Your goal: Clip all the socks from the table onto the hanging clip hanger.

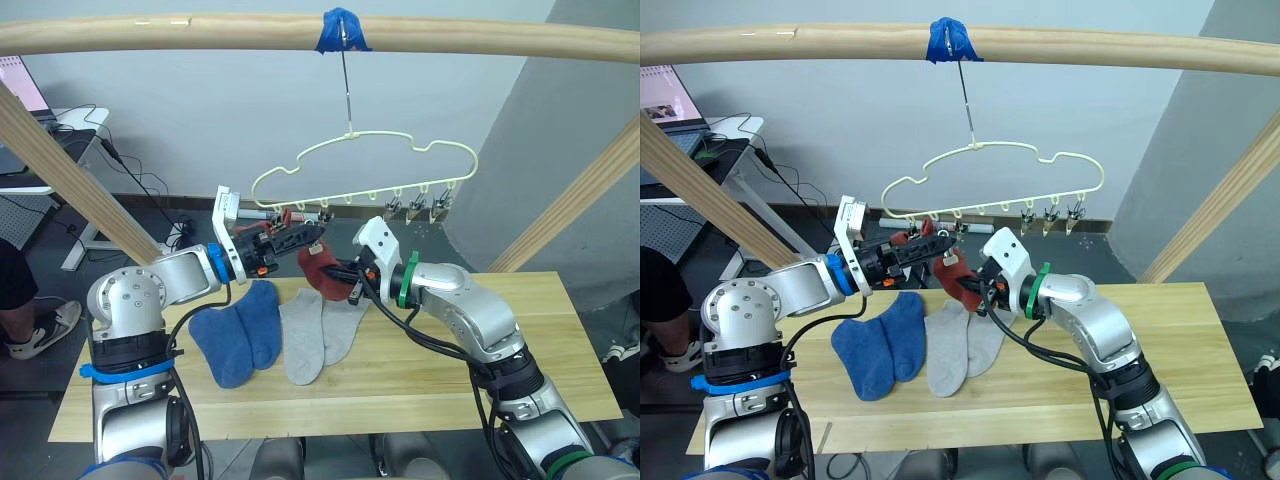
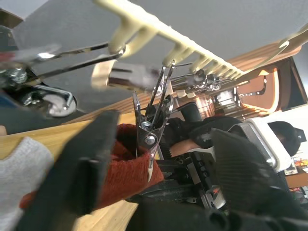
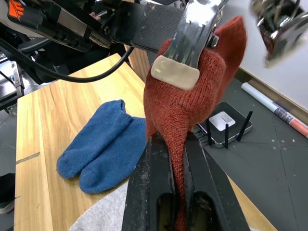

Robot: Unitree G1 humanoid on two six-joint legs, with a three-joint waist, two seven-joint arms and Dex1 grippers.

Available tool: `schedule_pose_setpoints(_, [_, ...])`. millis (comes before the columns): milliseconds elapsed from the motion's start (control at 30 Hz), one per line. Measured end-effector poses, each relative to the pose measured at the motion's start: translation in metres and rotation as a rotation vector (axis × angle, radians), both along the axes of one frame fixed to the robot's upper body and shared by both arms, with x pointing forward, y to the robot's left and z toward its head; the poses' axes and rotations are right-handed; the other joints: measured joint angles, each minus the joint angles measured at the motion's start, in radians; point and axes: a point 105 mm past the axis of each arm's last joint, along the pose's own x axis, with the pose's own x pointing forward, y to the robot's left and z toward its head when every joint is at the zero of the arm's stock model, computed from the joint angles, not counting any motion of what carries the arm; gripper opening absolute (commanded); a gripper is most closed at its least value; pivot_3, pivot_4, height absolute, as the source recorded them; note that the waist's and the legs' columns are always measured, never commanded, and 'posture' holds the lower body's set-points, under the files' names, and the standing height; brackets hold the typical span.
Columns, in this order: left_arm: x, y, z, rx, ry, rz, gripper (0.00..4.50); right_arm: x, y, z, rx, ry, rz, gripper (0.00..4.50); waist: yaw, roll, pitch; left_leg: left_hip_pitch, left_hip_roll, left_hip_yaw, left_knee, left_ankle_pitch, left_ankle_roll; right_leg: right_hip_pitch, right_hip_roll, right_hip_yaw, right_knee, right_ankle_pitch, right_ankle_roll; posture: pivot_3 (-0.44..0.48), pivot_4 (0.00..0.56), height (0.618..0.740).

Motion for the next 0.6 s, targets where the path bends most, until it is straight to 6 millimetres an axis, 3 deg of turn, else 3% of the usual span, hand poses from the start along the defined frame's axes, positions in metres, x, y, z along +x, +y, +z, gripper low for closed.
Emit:
schedule_pose_setpoints(267, [-0.006, 0.015, 0.002, 0.107, -0.063, 0.044, 4.5, 0.0, 0.008, -0.008, 0.033, 0.036, -0.031, 2.97, 0.0, 0.0, 0.001, 0.0, 0.0, 0.0, -0.001, 0.0, 0.0, -0.001, 0.0, 0.001, 0.0, 0.0, 0.0, -0.023, 0.205, 0.74])
schedule_pose_setpoints(400, [-0.014, 0.018, -0.003, 0.202, -0.118, 0.038, 4.5, -0.003, -0.005, -0.031, 0.005, 0.092, -0.08, 4.36, 0.004, 0.0, 0.001, -0.001, 0.0, 0.001, -0.001, 0.0, 0.0, -0.001, 0.0, 0.001, 0.0, 0.0, 0.0, -0.023, 0.205, 0.74])
schedule_pose_setpoints(533, [-0.016, 0.025, -0.015, 0.321, -0.191, 0.069, 4.5, -0.008, -0.042, -0.06, -0.075, 0.148, -0.167, 4.47, 0.014, 0.0, 0.003, -0.001, 0.0, 0.002, -0.001, 0.0, 0.0, -0.002, -0.001, 0.002, 0.0, 0.0, 0.0, -0.016, 0.201, 0.74])
schedule_pose_setpoints(600, [-0.015, 0.024, -0.017, 0.363, -0.259, 0.085, 4.5, -0.013, -0.058, -0.058, -0.09, 0.125, -0.199, 4.47, 0.024, 0.0, 0.004, -0.001, 0.0, 0.002, -0.001, 0.0, 0.0, -0.002, -0.001, 0.002, 0.0, 0.0, 0.0, -0.019, 0.2, 0.74])
